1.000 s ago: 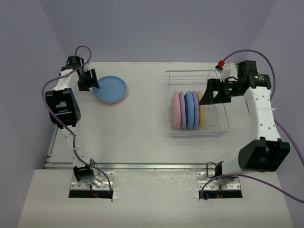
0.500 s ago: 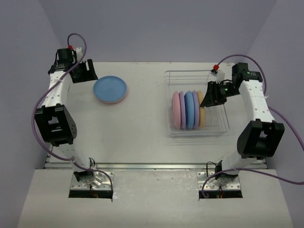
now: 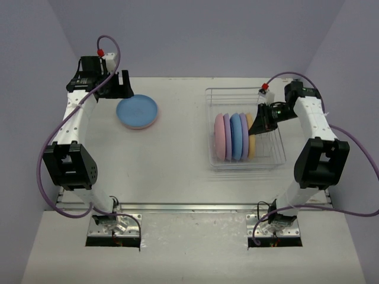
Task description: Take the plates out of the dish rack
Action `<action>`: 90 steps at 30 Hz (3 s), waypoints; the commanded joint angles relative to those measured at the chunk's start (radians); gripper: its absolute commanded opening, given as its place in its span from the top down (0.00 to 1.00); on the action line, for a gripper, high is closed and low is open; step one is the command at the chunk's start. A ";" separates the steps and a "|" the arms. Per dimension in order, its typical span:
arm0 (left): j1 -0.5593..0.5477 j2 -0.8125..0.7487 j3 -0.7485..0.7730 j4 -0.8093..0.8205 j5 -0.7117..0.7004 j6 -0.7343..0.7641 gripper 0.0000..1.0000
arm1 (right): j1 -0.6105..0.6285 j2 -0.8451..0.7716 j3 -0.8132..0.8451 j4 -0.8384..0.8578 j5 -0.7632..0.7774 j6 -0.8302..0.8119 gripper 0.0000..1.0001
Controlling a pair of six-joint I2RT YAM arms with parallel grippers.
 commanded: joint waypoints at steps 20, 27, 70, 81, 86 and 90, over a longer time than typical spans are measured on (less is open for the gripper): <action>-0.025 -0.118 0.030 0.018 0.075 -0.037 0.00 | -0.234 0.105 0.597 -0.320 -0.456 -0.077 1.00; -0.063 -0.141 0.077 0.012 0.098 -0.043 0.00 | -0.045 0.103 0.790 -0.106 -0.184 0.006 1.00; -0.204 -0.057 0.080 -0.238 0.075 0.176 0.68 | 1.218 -0.058 -0.149 1.007 1.339 -0.955 0.99; -0.152 0.010 0.107 -0.191 0.143 0.098 1.00 | 1.165 -0.152 -0.233 0.981 1.358 -0.849 0.57; -0.011 0.130 0.211 -0.171 0.244 0.026 1.00 | 1.032 -0.225 -0.115 0.801 1.287 -0.657 0.25; 0.059 0.234 0.280 -0.155 0.274 -0.027 1.00 | 0.853 -0.263 0.076 0.527 1.135 -0.348 0.14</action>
